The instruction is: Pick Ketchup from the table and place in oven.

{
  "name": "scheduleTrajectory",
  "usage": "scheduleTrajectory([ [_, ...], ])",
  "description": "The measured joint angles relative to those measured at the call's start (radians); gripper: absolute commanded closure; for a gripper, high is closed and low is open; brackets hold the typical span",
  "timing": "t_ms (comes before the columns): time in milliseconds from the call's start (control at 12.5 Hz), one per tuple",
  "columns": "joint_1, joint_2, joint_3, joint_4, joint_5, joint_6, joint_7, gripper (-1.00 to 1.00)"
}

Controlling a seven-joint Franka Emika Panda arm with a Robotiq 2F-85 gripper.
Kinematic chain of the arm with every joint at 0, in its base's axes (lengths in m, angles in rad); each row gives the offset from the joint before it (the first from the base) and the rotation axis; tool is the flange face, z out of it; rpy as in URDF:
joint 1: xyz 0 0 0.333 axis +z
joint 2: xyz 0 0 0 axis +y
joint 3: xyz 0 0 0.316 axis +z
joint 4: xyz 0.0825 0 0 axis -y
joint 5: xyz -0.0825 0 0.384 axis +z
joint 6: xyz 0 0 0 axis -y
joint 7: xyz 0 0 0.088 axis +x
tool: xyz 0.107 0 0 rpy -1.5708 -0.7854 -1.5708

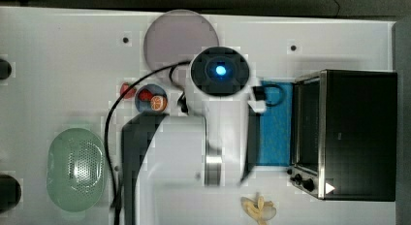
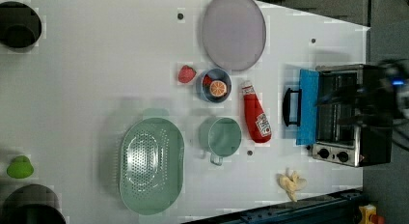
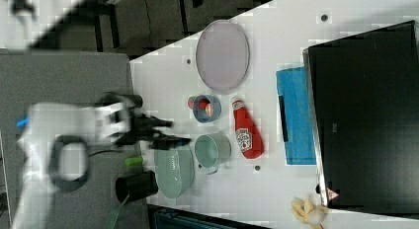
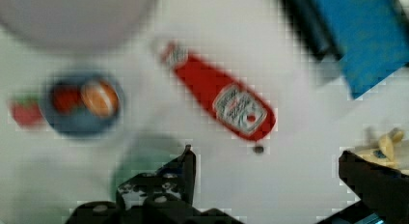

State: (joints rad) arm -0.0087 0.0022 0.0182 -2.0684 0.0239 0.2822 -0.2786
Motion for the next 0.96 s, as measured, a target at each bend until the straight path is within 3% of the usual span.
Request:
scheduleTrajectory([
  [400,0.002,0.193,-0.031,-0.143,-0.004,0.228,-0.432,-1.00],
  [960,0.007,0.211,-0.018,-0.303,-0.010,0.673,-0.615,-1.00],
])
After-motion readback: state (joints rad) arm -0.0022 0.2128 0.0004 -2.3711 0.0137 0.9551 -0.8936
